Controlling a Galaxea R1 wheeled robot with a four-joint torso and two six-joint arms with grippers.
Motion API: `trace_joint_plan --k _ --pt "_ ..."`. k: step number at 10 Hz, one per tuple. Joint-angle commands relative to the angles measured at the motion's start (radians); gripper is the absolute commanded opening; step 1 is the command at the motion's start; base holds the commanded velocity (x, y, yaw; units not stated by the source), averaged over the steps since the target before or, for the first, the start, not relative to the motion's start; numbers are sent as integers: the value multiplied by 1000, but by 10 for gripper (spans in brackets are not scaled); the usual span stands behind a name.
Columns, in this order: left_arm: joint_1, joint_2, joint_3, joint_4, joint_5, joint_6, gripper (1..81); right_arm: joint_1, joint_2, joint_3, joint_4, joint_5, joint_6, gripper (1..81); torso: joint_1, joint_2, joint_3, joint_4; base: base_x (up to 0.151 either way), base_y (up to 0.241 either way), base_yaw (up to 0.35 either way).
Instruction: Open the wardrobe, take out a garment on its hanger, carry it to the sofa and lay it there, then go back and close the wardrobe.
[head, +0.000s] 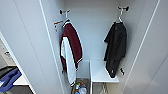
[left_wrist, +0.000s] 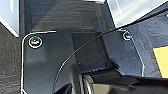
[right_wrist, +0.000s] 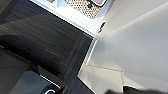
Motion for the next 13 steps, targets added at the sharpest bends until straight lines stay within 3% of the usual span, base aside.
trace_joint_plan --k 1,3,5,9,13 --pt "-37 6 7 8 32 2 811 23 -52 62 247 94 -4 811 0 0 0 0 0 0 0" --pt "-37 6 7 -1 34 2 811 -51 -93 89 377 173 -4 811 0 0 0 0 0 0 0" --pt "-37 7 6 -1 34 0 811 -132 -107 83 451 255 -4 811 0 0 0 0 0 0 0" --pt "-37 8 3 0 45 -1 811 -353 -99 79 497 480 11 811 0 0 0 0 0 0 0" --pt "-36 3 1 0 49 -1 811 -434 -29 19 490 490 2 811 -1 0 0 0 0 0 0"
